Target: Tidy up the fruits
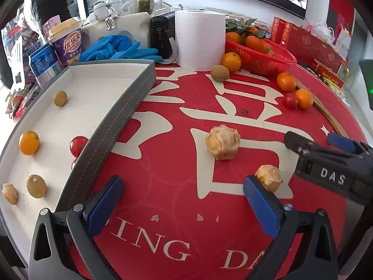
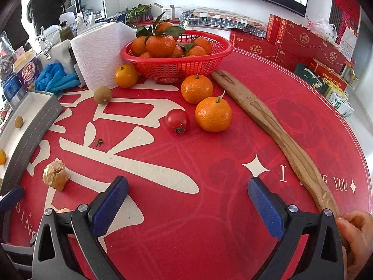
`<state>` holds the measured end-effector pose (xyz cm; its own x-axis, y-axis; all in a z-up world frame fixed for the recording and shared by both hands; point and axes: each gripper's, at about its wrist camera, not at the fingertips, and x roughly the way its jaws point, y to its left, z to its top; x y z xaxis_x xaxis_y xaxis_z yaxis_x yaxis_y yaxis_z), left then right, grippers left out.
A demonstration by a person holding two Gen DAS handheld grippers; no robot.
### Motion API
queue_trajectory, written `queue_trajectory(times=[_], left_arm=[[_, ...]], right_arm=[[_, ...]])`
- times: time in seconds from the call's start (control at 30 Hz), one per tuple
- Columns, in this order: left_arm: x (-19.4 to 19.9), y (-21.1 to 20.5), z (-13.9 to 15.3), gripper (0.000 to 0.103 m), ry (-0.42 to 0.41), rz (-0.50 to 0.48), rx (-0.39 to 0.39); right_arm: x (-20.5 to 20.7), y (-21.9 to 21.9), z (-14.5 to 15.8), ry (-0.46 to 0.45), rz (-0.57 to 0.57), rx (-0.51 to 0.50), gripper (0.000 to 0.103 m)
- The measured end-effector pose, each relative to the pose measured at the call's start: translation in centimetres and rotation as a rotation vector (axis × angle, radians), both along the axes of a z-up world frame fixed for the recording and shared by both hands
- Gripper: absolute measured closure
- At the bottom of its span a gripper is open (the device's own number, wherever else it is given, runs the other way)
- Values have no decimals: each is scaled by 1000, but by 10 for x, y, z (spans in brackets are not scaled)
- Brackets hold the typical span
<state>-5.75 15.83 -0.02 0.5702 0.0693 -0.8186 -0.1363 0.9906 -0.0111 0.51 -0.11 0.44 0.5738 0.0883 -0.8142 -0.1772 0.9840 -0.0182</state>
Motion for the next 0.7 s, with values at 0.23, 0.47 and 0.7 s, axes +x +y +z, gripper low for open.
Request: queue_trajectory(times=[0.23,0.47,0.7], left_arm=[[2,-1,-1,1,0,-1,-1],[1,-1,-1,1,0,0,-2],[1,-1,-1,0,-1,0,-1]], right_arm=[[0,0,0,0,0,0,0],[0,0,0,-1,0,-1,0],[0,0,0,-1,0,-1,0]])
